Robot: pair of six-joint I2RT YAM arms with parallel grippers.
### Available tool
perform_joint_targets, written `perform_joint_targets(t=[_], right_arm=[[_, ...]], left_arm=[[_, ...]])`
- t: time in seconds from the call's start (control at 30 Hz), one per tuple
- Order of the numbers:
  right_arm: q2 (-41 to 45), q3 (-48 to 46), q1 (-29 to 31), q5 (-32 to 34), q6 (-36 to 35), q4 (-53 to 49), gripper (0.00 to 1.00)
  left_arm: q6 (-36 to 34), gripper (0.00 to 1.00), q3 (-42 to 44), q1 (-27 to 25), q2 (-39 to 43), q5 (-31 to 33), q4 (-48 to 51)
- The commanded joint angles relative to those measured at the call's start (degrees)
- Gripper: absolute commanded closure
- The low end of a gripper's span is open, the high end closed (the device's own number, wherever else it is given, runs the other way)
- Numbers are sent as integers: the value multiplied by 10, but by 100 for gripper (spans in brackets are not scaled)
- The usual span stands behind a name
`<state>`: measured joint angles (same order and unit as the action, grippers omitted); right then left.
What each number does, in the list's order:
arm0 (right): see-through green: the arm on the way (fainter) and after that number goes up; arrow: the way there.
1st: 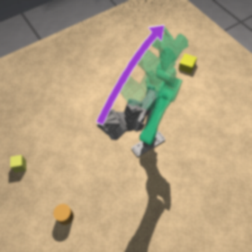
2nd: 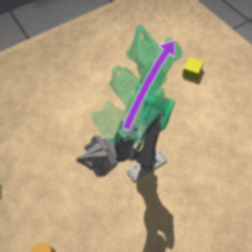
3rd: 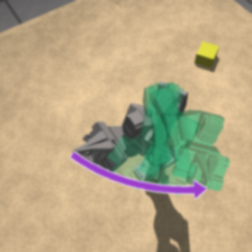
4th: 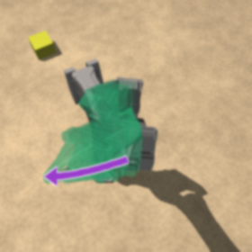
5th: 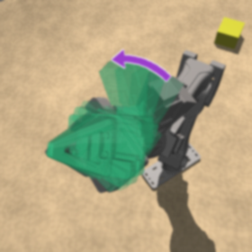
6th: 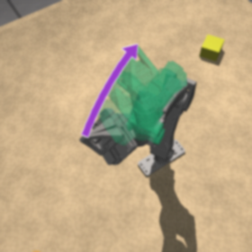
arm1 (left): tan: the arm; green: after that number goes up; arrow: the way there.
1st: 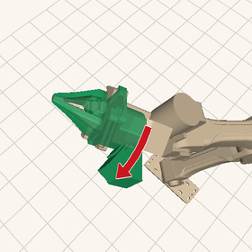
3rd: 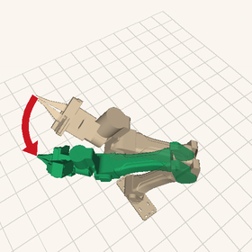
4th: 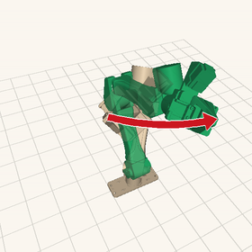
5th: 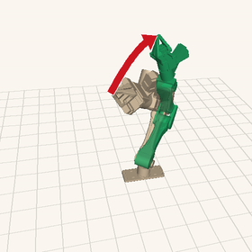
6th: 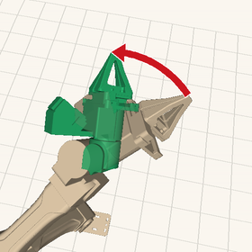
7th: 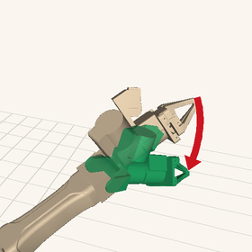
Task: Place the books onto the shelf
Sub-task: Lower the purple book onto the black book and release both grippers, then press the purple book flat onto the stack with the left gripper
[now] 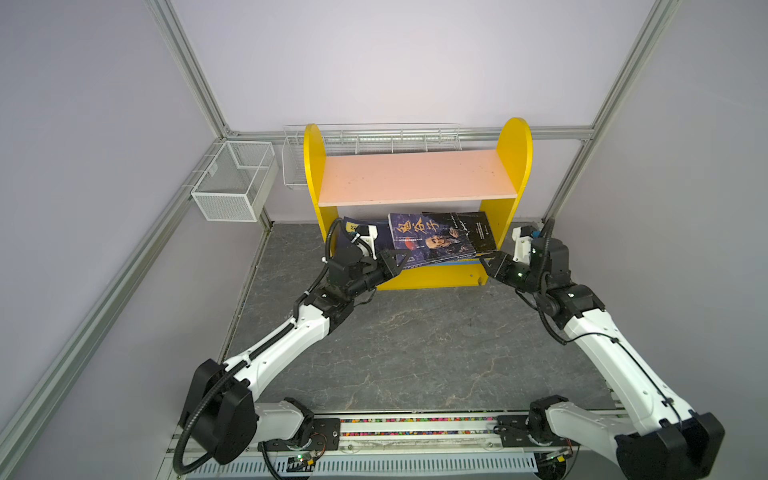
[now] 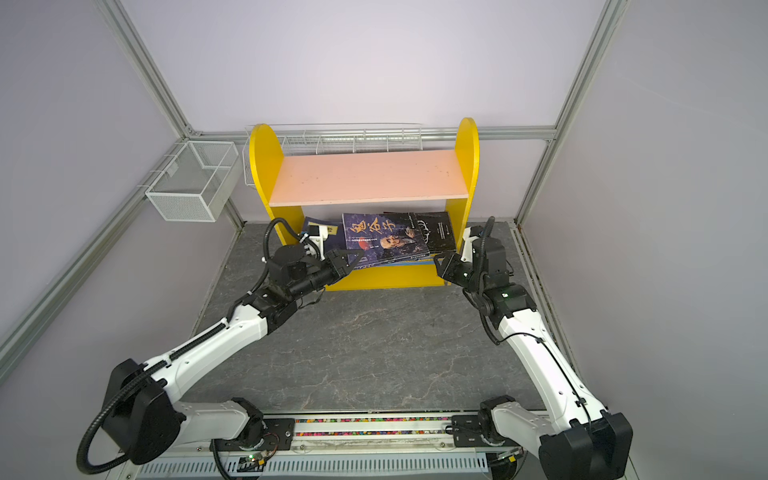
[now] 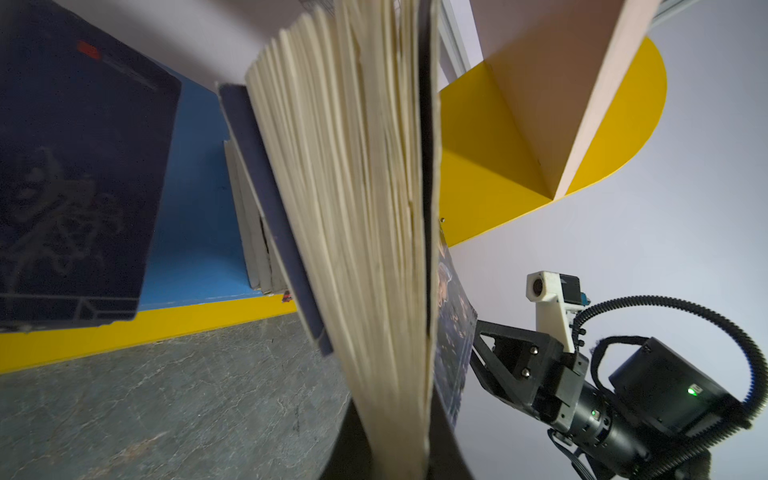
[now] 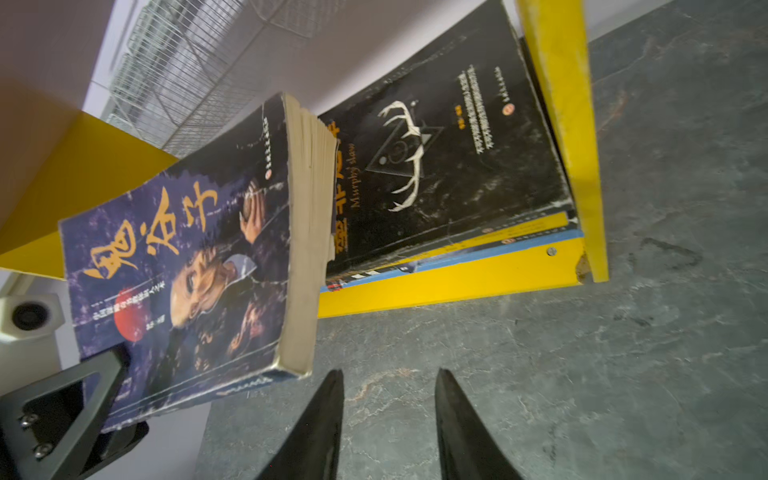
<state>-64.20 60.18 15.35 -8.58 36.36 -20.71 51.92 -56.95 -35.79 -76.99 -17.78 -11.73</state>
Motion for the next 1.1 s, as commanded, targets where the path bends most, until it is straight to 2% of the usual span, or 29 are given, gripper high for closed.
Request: perform_joint_targets(t=[0.0,0.13,0.27,0.6,0.67,0.93,1.07], right_arm=[[15,-13,-3,22,-18,-30,60],[20,-9,-7,34,-28,-51,60],[18,8,-14,79,-46,-107,62],[28,11,-32,106,-58,-151,64],[29,9,-49,106,-57,-150,64],[24,4,-51,97,-53,-141,65],[23,3,-51,79,-55,-133,65]], left_arm=[[-38,100,-67,-14,-36,17,-23],[-65,100,-133,-25,-94,41,14],[-74,100,-185,-27,-150,53,22],[-84,100,-313,-36,-264,17,76],[-91,100,-333,-40,-279,18,99],[-82,100,-358,-47,-312,6,121],[-80,53,-360,-49,-311,21,140]])
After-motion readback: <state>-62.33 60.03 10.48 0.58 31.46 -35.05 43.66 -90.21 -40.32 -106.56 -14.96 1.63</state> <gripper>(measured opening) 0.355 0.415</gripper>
